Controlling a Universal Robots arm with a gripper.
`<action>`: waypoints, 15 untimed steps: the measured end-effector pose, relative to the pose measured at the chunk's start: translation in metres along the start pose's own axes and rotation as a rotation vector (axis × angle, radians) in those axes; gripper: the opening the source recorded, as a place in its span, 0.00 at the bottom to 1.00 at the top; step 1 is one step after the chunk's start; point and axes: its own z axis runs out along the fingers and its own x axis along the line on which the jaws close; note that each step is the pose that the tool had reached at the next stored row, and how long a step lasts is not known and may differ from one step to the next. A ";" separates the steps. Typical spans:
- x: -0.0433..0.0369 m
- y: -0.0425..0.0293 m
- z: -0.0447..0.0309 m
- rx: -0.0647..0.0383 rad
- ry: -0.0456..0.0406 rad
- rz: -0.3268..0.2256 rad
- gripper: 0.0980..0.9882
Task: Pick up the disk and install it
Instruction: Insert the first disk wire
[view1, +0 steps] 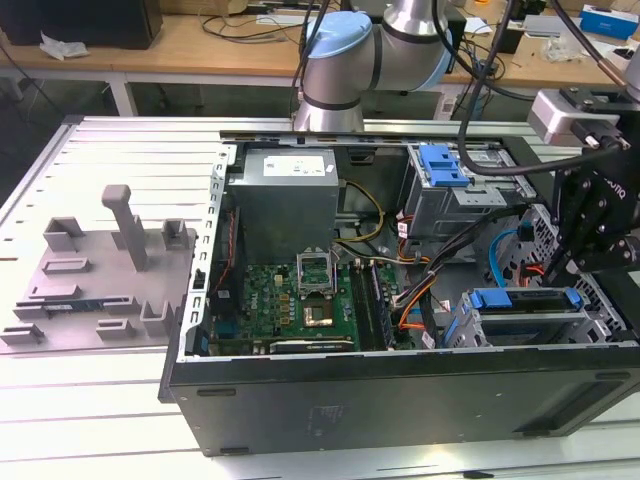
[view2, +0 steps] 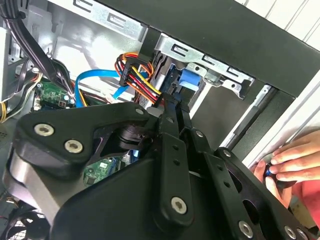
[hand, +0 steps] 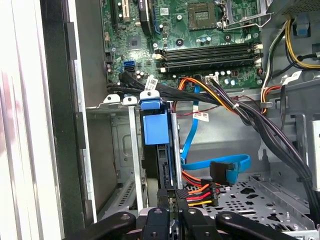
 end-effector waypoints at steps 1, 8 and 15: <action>0.0000 0.0002 0.0001 0.000 -0.0001 -0.007 0.08; 0.0001 0.0008 0.0003 0.001 -0.0002 -0.019 0.08; 0.0000 0.0008 0.0018 0.001 -0.0002 -0.019 0.08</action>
